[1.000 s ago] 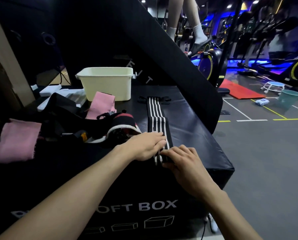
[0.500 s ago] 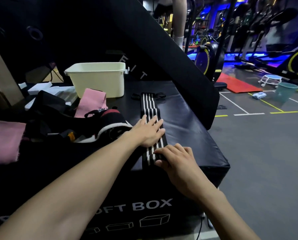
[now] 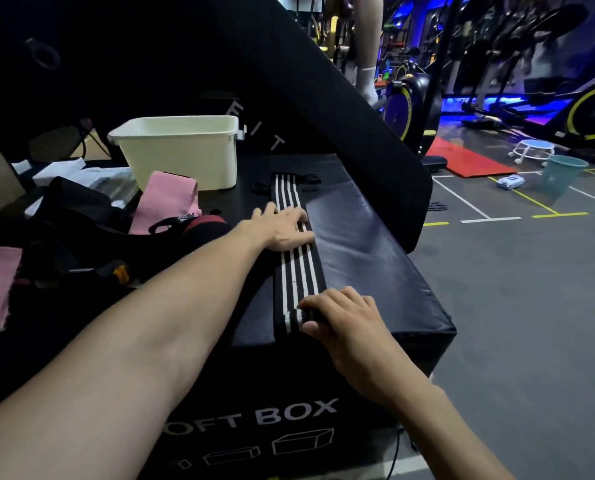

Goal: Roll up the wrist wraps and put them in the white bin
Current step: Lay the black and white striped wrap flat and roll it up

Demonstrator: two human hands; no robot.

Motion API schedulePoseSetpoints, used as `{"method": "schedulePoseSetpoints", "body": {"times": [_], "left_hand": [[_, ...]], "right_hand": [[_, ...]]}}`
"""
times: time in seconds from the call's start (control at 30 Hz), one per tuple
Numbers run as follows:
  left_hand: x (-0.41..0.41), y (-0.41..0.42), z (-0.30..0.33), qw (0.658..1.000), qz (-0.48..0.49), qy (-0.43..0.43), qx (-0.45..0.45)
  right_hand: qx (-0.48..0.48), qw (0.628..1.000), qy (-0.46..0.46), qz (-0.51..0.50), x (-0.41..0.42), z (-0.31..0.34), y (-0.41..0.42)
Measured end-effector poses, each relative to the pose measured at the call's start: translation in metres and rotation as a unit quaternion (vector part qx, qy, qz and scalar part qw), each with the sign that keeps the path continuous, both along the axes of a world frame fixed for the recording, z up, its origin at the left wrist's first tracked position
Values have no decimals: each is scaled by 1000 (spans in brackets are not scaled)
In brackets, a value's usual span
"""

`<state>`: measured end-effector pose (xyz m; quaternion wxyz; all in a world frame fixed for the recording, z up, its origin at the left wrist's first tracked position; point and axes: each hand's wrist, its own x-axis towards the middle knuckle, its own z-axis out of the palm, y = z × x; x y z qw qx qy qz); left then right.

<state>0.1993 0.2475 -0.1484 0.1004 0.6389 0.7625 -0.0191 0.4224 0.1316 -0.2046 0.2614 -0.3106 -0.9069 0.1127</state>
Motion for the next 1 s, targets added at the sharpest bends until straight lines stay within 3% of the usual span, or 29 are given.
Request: {"method": "schedulePoseSetpoints", "body": {"times": [0.1, 0.3, 0.53, 0.67, 0.83, 1.0], "left_hand": [[-13, 29, -5, 999, 41, -10, -17], [-19, 41, -1, 999, 15, -45, -9], [-15, 31, -3, 981, -104, -32, 158], [-15, 25, 4, 984, -151, -27, 91], [-10, 9, 20, 964, -241, -110, -36], [-12, 8, 3, 960, -238, -148, 30]], "right_hand": [[-15, 1000, -4, 13, 2, -1, 4], [2, 1000, -4, 11, 1, -4, 8], [1, 1000, -11, 6, -1, -1, 7], [1, 1000, -20, 7, 1, -1, 3], [3, 1000, -31, 1, 0, -1, 2], [4, 999, -39, -6, -1, 0, 0]]}}
